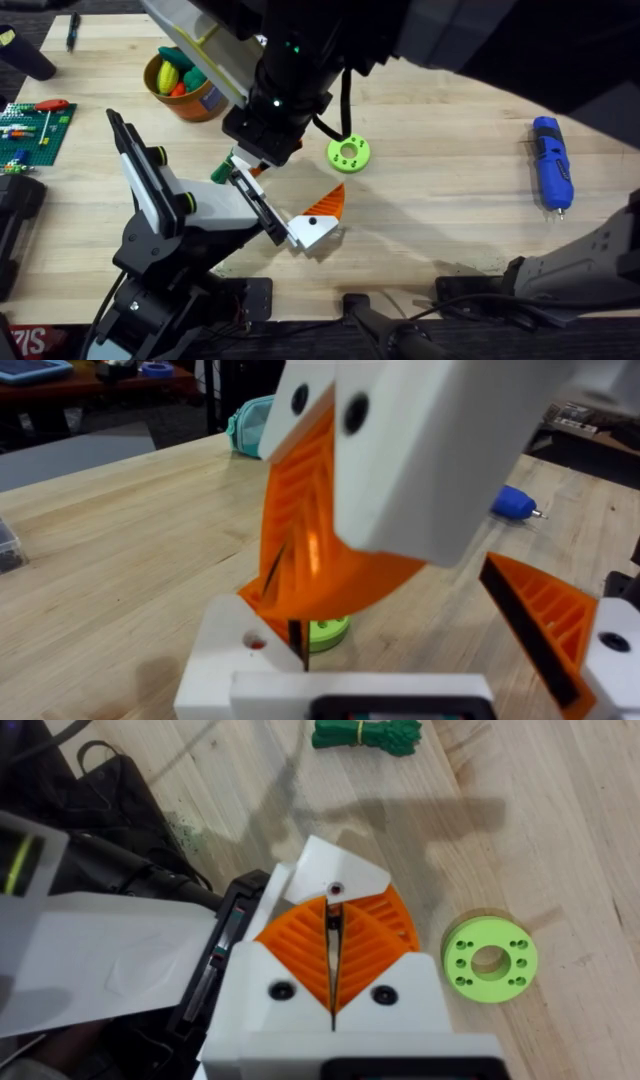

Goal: Pick up the gripper from the table and insert it into the empty holder that is missing its gripper. Then pick up a screw, insert it into the mounting hole, and use the screwdriver to tighten it. Finally, clean up the table by picking up the vegetable and placing it into the bucket.

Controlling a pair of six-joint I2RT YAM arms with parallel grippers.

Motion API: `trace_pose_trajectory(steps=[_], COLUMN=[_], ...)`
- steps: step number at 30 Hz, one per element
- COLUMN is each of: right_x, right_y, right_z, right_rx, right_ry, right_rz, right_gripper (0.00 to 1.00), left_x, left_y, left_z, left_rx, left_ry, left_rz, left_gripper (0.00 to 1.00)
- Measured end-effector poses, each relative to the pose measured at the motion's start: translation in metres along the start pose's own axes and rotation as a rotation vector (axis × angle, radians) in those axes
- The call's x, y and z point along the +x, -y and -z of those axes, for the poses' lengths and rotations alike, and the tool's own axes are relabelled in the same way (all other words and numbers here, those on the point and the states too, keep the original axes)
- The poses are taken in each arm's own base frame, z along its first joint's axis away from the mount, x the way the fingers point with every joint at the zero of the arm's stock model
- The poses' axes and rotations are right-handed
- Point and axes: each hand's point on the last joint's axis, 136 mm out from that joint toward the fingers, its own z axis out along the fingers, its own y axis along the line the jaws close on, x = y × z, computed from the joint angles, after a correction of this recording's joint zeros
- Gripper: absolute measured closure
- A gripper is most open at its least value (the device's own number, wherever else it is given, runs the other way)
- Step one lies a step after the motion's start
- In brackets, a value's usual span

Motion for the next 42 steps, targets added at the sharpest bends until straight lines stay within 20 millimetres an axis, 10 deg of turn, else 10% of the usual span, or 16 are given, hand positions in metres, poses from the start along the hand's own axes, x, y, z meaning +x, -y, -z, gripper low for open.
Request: trace_pose_trajectory(steps=[19,42], right_x=[-0.014,-0.012], right_y=[0.011,0.008], right_z=[0.029,0.009], right_rx=[0.051,0.014], right_ry=[0.083,0.036], right_rz=[0.015,0.012], right_gripper=[0.992,0.992], left_x=[0.000,0.000], left_y=[0.000,0.000], left_z=[0.000,0.000], left_rx=[0.000,0.000], left_ry=[0.001,0.001], left_rz=[0.000,0.000], left_gripper=[0.013,0.013])
